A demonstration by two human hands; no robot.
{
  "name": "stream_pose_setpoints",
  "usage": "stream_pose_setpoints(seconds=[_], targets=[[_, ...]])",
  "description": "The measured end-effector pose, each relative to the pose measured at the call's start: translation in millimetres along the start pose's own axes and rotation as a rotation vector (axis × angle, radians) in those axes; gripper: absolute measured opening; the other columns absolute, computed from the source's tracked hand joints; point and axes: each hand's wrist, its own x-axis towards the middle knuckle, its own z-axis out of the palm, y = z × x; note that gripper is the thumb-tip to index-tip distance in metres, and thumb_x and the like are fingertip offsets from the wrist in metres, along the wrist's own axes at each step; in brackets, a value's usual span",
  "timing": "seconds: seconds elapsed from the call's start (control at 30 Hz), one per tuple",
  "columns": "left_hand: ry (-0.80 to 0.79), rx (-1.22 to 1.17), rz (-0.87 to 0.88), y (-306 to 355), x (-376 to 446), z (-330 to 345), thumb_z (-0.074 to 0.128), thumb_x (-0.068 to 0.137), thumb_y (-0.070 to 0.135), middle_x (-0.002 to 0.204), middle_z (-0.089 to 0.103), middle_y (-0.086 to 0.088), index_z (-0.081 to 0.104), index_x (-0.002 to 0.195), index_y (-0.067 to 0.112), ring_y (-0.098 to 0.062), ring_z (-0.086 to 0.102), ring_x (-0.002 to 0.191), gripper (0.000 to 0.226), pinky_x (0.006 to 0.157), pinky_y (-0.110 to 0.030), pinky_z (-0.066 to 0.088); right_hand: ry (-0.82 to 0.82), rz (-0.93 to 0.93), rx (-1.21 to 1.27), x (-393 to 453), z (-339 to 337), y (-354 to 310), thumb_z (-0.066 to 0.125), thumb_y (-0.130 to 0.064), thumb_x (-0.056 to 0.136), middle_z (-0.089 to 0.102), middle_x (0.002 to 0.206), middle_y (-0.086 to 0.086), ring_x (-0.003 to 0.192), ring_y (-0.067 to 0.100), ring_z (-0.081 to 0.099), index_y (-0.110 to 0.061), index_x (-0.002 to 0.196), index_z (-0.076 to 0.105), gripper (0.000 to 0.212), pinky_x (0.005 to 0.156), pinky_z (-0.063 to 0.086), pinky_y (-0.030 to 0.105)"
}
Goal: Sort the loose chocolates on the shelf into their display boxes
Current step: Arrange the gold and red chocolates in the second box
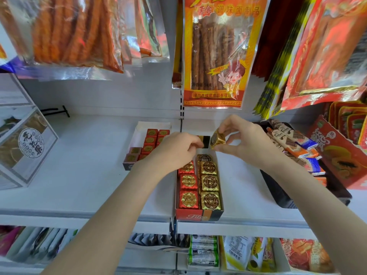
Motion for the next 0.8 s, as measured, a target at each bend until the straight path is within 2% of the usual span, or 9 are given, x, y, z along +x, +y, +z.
stream_pose_setpoints(seconds=[0.13, 0.23, 0.3, 0.37, 0.43, 0.5, 0.57, 0.67, 0.8], targets=[[0.007, 0.031, 0.052, -3.7, -19.2, -5.3, 0.043, 0.093, 0.012, 0.116, 0.062, 0.003, 0.062, 0.113, 0.021, -0.011, 0.056, 0.104, 0.03, 0.094, -0.027, 0.043, -0.12, -0.151, -0.244, 7.6, 11.3, -9.4, 0.067, -0.019, 0.079, 0.064, 0.097, 0.001, 0.087, 0.013, 0.052, -0.014, 0.1, 0.062, 0.022, 0.065, 0.038, 0.014], [-0.029, 0.062, 0.066, -9.7, -31.3, -3.5, 0.042, 0.093, 0.013, 0.106, 0.056, 0.009, 0.061, 0.115, 0.024, -0.002, 0.043, 0.097, 0.03, 0.091, -0.023, 0.039, -0.252, -0.172, -0.387, 11.5, 23.0, -6.9, 0.059, -0.02, 0.086, 0.062, 0.111, 0.001, 0.103, 0.019, 0.046, -0.018, 0.112, 0.061, 0.026, 0.078, 0.029, 0.02], [-0.033, 0.07, 0.073, -11.4, -34.5, -2.2, 0.042, 0.094, 0.015, 0.101, 0.05, 0.012, 0.058, 0.119, 0.025, -0.001, 0.035, 0.099, 0.031, 0.087, -0.018, 0.03, -0.346, -0.107, -0.408, 12.1, 26.4, -5.8, 0.053, -0.018, 0.089, 0.062, 0.115, -0.001, 0.111, 0.021, 0.042, -0.02, 0.116, 0.06, 0.027, 0.09, 0.032, 0.026], [-0.038, 0.073, 0.077, -11.6, -35.5, -1.5, 0.042, 0.094, 0.018, 0.11, 0.055, 0.008, 0.056, 0.121, 0.025, -0.005, 0.038, 0.109, 0.031, 0.089, -0.019, 0.029, -0.396, -0.078, -0.377, 12.1, 26.4, -5.2, 0.049, -0.015, 0.09, 0.063, 0.115, -0.003, 0.111, 0.022, 0.043, -0.023, 0.117, 0.059, 0.03, 0.099, 0.036, 0.036], [-0.037, 0.073, 0.061, -12.7, -34.2, 0.0, 0.041, 0.094, 0.02, 0.118, 0.057, 0.002, 0.055, 0.121, 0.026, -0.011, 0.04, 0.117, 0.031, 0.096, -0.026, 0.032, -0.414, -0.066, -0.319, 11.2, 23.8, -7.2, 0.046, -0.008, 0.088, 0.063, 0.115, -0.002, 0.11, 0.023, 0.049, -0.023, 0.122, 0.055, 0.038, 0.099, 0.038, 0.036], [-0.033, 0.087, 0.048, -12.9, -32.1, 1.8, 0.039, 0.094, 0.02, 0.116, 0.06, 0.004, 0.049, 0.124, 0.025, -0.014, 0.04, 0.119, 0.032, 0.101, -0.036, 0.033, -0.385, -0.022, -0.249, 8.9, 18.4, -10.3, 0.041, 0.0, 0.087, 0.063, 0.117, 0.001, 0.113, 0.019, 0.053, -0.019, 0.126, 0.05, 0.044, 0.089, 0.039, 0.021], [-0.033, 0.111, 0.047, -11.5, -29.7, 3.8, 0.038, 0.094, 0.021, 0.114, 0.063, 0.009, 0.042, 0.127, 0.023, -0.015, 0.039, 0.121, 0.033, 0.103, -0.039, 0.028, -0.314, 0.016, -0.188, 6.6, 11.4, -10.1, 0.039, 0.005, 0.087, 0.064, 0.115, 0.002, 0.111, 0.013, 0.055, -0.016, 0.123, 0.052, 0.044, 0.077, 0.036, 0.011], [-0.067, 0.124, 0.028, -9.1, -26.9, 7.9, 0.037, 0.094, 0.023, 0.116, 0.062, 0.009, 0.036, 0.13, 0.022, -0.013, 0.034, 0.127, 0.036, 0.106, -0.037, 0.018, -0.3, 0.007, -0.216, 2.8, 2.4, -6.9, 0.046, -0.004, 0.089, 0.062, 0.117, -0.001, 0.104, 0.007, 0.053, -0.018, 0.118, 0.056, 0.034, 0.082, 0.036, 0.014], [-0.107, 0.14, 0.001, -4.2, -26.3, 10.6, 0.033, 0.095, 0.024, 0.129, 0.054, 0.003, 0.031, 0.133, 0.022, -0.014, 0.025, 0.132, 0.039, 0.11, -0.036, 0.013, -0.34, -0.006, -0.21, -7.1, 4.0, -7.7, 0.053, -0.01, 0.088, 0.056, 0.122, 0.002, 0.101, 0.013, 0.056, -0.014, 0.11, 0.062, 0.024, 0.086, 0.046, 0.023]])
